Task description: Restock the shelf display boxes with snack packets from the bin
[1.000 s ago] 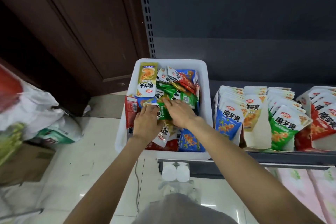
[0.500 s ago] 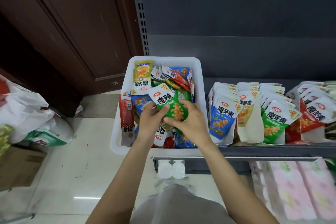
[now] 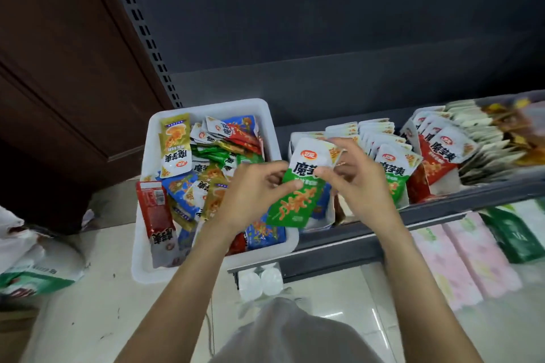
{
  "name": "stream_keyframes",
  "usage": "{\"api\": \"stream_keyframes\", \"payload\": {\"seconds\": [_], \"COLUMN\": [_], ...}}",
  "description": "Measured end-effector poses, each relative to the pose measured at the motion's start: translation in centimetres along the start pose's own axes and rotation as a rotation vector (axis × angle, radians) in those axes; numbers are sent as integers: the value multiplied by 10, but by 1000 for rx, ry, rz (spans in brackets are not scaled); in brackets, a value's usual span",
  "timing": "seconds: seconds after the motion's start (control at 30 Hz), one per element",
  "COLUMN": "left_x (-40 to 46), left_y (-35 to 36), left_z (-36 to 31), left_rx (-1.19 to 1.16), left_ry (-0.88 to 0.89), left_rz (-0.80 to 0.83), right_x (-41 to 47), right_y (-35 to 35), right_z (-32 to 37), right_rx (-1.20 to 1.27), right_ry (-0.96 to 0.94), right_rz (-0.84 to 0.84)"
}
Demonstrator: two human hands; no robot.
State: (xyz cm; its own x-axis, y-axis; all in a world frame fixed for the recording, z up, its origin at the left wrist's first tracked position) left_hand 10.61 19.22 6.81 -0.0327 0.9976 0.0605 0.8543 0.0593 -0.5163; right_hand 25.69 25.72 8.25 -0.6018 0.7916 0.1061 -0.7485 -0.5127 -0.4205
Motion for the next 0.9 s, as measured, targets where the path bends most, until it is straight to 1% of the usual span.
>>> {"api": "stream_keyframes", "payload": {"seconds": [0.07, 0.17, 0.27, 0.37, 0.43, 0.53, 0.6, 0.7, 0.8, 0.87, 0.9], "left_x": [19, 48, 81, 108, 117, 122, 121, 120, 122, 120, 117], "left_y": [22, 53, 94, 129, 141, 148, 149, 146, 152, 155, 153], "left_z": [-24, -53, -73, -78, -70, -53, -47, -42, -33, -29, -31], "left_rx": [21, -50, -119, -46, 81, 305, 390, 433, 473, 472, 450], "left_ry": [102, 226, 290, 306, 291, 229, 214, 194, 101, 50, 44], "left_rz": [49, 10, 10, 40, 43, 47, 27, -27, 39, 70, 59], "right_x": [-17, -49, -73, -79, -73, -59, -48, -33, -25, -29, -33], "right_y": [-39, -94, -133, -153, -156, -149, -143, -134, -127, -130, -133], "right_z": [1, 0, -6, -21, -39, -67, -80, -101, -118, -121, -118], "right_rx": [3, -35, -255, -508, -569, -597, -644, -654, -620, -666, -691], "right_ry": [-14, -21, -11, 7, 14, 9, 17, 90, 217, 297, 295], "right_rz": [-100, -311, -493, -589, -585, -498, -443, -369, -322, -365, -414]}}
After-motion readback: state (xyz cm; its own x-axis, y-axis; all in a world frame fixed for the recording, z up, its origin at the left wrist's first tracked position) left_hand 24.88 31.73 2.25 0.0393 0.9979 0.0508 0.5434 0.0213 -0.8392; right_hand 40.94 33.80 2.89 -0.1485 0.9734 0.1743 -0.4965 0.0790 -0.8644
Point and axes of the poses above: each hand's wrist, its own x-axis towards the middle knuckle, its own y-axis out of the palm, z = x × y, the point moved 8 cm from there along x, towards the middle knuckle, and after that the axes turned 9 degrees about z, right-handed, at the moved point
